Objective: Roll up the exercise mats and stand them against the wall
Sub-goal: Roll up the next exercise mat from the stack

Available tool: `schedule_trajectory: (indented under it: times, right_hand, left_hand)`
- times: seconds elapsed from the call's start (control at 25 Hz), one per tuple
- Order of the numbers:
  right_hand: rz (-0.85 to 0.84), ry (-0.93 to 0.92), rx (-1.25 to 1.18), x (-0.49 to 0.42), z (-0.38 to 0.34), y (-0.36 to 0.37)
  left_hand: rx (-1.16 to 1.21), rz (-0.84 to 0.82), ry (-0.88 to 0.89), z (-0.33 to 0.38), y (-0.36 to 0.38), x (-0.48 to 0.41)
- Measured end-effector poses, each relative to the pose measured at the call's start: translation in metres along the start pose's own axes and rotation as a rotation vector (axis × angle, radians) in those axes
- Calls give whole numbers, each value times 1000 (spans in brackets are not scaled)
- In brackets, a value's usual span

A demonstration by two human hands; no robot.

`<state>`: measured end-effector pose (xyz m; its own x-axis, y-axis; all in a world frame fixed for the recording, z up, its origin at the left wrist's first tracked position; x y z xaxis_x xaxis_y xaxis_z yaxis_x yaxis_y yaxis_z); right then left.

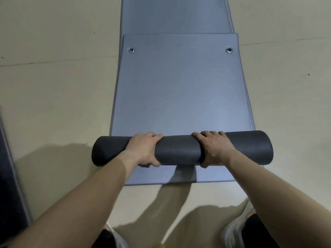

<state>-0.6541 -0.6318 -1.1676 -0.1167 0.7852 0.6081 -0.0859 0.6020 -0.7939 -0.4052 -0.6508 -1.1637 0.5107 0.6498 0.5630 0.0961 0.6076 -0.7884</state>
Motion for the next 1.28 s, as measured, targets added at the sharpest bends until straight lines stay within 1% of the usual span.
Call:
schedule_trajectory:
  times: [0.04,0.08,0.16,0.2,0.24,0.28,0.32,0.36,0.4,0.44,0.48,0.52,0.56,0.6,0.64,0.72,0.76,0.88,0.92,0.96,1.08,1.2,1.24,1.28]
  right_hand:
    - [-31,2,-20,19,-3,11]
    - [-19,11,-14,37,-9,21]
    - [75,60,48,68,-21,42]
    - [72,73,59,76,-26,49]
    - [34,63,29,75,-26,50]
    - [3,37,-30,65,-22,44]
    - [-14,12,-85,50,-14,33]
    - [-34,-1,-103,32,-7,19]
    - [-27,12,-133,17,-1,0]
    - [43,62,-201,7,5,-17]
    - [181,122,-272,1,8,-29]
    - [349,180,-317,3,8,-32]
    - [475,203,-303,6,6,-26]
    - [515,184,-229,9,1,-15]
    - [460,139,-124,9,-2,2]
    - [303,110,39,-12,6,17]
    - [297,106,56,-27,11,11]
    - [373,90,42,-57,23,-17]
    - [379,77,44,-59,24,-23]
    - [352,65,38,-57,23,-25]
    - [211,53,4,-27,15,-18]
    - [6,-2,-21,20,3,4]
    - [-39,-4,-33,36,0,12]
    - [-49,18,-25,50,-2,21]
  left_hand:
    - [32,-74,1,8,10,11]
    - [63,-140,2,14,15,18]
    - [153,-215,-15,16,13,19]
    - [213,-245,-41,13,10,19]
    - [275,-251,-70,10,7,20]
    - [318,-203,-100,7,3,23]
    - [304,-69,-141,4,-3,27]
    - [222,153,-192,5,-8,34]
    - [82,401,-238,12,-9,44]
    - [-5,556,-267,20,-2,51]
    - [7,574,-276,25,5,50]
    - [58,471,-267,26,15,42]
    - [79,336,-249,22,22,28]
    - [76,246,-230,14,21,14]
    - [70,200,-215,3,15,0]
    - [33,199,-177,-18,-2,-23]
    - [-19,202,-141,-24,-8,-32]
    - [-199,245,-41,-33,-21,-49]
    - [-205,258,-27,-34,-26,-51]
    - [-183,245,-25,-33,-30,-49]
    - [-111,121,-20,-18,-26,-29]
    - [22,-91,5,5,2,13]
    - [65,-169,11,12,11,23]
    - [94,-240,16,16,16,29]
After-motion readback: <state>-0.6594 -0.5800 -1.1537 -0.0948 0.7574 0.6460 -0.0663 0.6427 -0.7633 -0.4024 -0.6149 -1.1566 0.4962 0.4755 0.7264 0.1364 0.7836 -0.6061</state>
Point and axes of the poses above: each hand's wrist, its own x-axis away from the middle knuckle, its own y-axis out of the palm, z = x × y, the point moved 4 cm from there along -x, towards the middle knuckle, and after that the axes turned 8 degrees about y, right-handed, at the moved point
